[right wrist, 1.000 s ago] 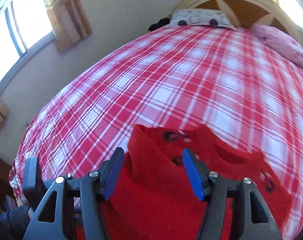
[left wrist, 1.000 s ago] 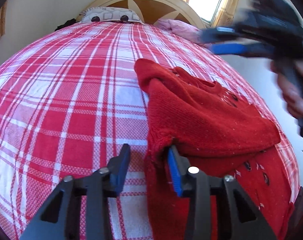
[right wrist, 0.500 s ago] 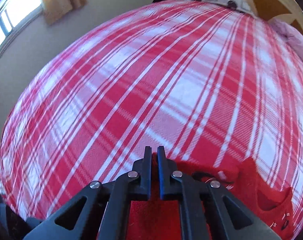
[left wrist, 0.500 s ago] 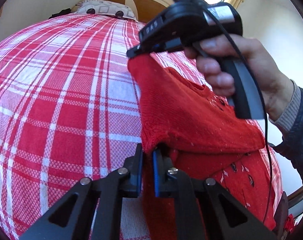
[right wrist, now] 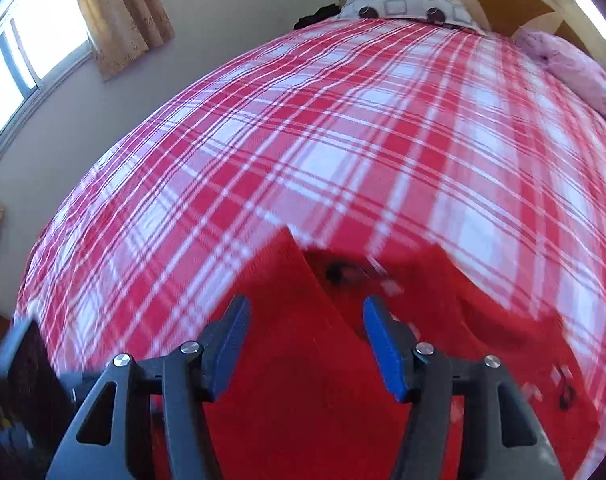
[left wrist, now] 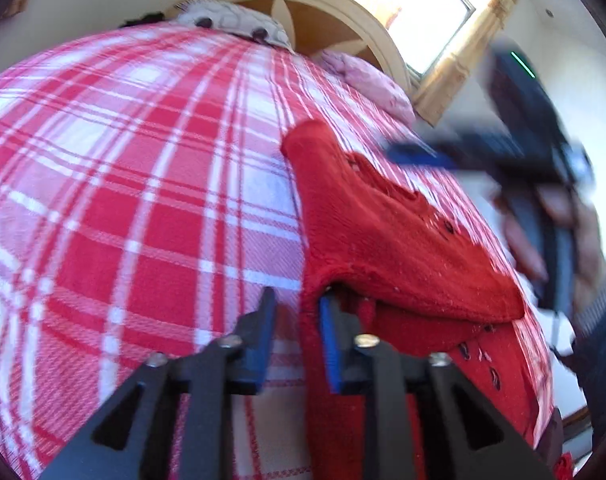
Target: Fold small clothes
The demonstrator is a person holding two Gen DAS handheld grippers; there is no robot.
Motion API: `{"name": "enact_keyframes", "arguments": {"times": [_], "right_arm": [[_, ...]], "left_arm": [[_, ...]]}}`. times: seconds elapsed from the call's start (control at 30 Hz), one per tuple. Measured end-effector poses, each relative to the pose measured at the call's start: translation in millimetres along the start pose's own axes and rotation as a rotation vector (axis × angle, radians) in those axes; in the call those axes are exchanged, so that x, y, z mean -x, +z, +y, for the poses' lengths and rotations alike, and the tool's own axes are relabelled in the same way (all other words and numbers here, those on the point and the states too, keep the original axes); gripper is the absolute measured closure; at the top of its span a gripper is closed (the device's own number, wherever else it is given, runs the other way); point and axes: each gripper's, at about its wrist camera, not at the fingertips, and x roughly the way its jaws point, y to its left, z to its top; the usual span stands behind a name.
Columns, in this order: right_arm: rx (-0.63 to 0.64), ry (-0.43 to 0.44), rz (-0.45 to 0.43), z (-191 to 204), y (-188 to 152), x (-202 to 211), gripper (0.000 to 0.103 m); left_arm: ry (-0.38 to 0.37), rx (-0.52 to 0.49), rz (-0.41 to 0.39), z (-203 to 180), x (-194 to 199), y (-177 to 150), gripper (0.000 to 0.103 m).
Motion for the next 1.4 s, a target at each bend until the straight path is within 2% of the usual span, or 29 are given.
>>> {"name": "enact_keyframes", "arguments": {"times": [0.03, 0.13, 0.27, 0.33, 0.4, 0.5, 0.57, 0.63, 0.67, 0.77, 0.83, 1.03, 1.1, 1.13, 1.17, 1.2, 1.23, 1.27, 1.4], "right_arm": [[-0.011, -0.020, -0.012, -13.0, -18.9, 19.2, 0.043], [-0.084, -0.077, -0.059, -55.0, -75.4, 71.5, 0.043], [-0.177, -0.177, -0.100, -98.3, -141.4, 111.2, 0.043], [-0.205, -0.190, -0.111, -109.6, -163.4, 118.3, 0.043], [-0.246, -0.176, -0.151, -116.2, -178.5, 124.9, 0.043], [-0.306, -0.091, -0.239, -120.1, -186.3, 131.9, 0.043], [-0.320, -0.039, -0.257, -119.8, -187.0, 127.4, 0.043], [-0.315, -0.065, -0.258, -117.6, -189.0, 122.6, 0.043], [-0.310, -0.076, -0.260, -117.0, -190.7, 121.1, 0.043], [-0.306, -0.094, -0.268, -118.8, -201.8, 116.6, 0.043], [-0.301, -0.108, -0.273, -117.3, -207.6, 112.4, 0.043], [-0.281, -0.107, -0.351, -100.1, -215.6, 121.5, 0.043], [-0.291, -0.097, -0.362, -97.8, -216.8, 124.4, 0.043], [-0.293, -0.095, -0.366, -97.0, -218.0, 125.6, 0.043], [-0.291, -0.101, -0.369, -96.0, -219.6, 126.6, 0.043], [-0.286, -0.111, -0.367, -95.1, -220.7, 126.9, 0.043], [-0.278, -0.130, -0.365, -94.0, -222.4, 127.2, 0.043], [-0.275, -0.142, -0.366, -93.5, -223.0, 127.7, 0.043], [-0.273, -0.156, -0.385, -90.9, -229.0, 131.2, 0.043]], "left_arm": [[0.015, 0.005, -0.025, 1.1, 5.3, -0.3, 0.053], [0.047, 0.018, -0.110, 2.0, 25.3, -1.1, 0.046], [0.106, -0.032, -0.160, -12.4, 38.4, 4.3, 0.046], [0.126, -0.092, -0.148, -30.7, 35.6, 10.7, 0.045], [0.166, -0.159, -0.132, -47.6, 24.1, 21.5, 0.040], [0.249, -0.253, -0.100, -68.9, 3.6, 28.9, 0.039], [0.352, -0.302, -0.047, -71.3, -16.1, 28.0, 0.039], [0.462, -0.319, -0.003, -61.0, -32.5, 26.9, 0.039], [0.471, -0.293, 0.017, -51.3, -34.8, 26.7, 0.039], [0.375, -0.208, 0.017, -30.4, -24.8, 25.8, 0.051], [0.350, -0.206, 0.023, -30.5, -24.5, 25.8, 0.055], [0.286, -0.229, 0.012, -52.3, -38.8, 39.7, 0.051], [0.307, -0.249, 0.039, -58.9, -50.8, 43.7, 0.050], [0.333, -0.255, 0.077, -57.8, -60.8, 46.2, 0.048], [0.327, -0.225, 0.096, -51.9, -66.4, 48.3, 0.048], [0.298, -0.197, 0.100, -46.9, -66.8, 49.2, 0.052], [0.255, -0.164, 0.110, -41.3, -66.9, 50.2, 0.078], [0.211, -0.148, 0.113, -38.2, -64.8, 50.8, 0.092], [0.211, -0.200, 0.049, -41.5, -47.3, 52.1, 0.094]]}}
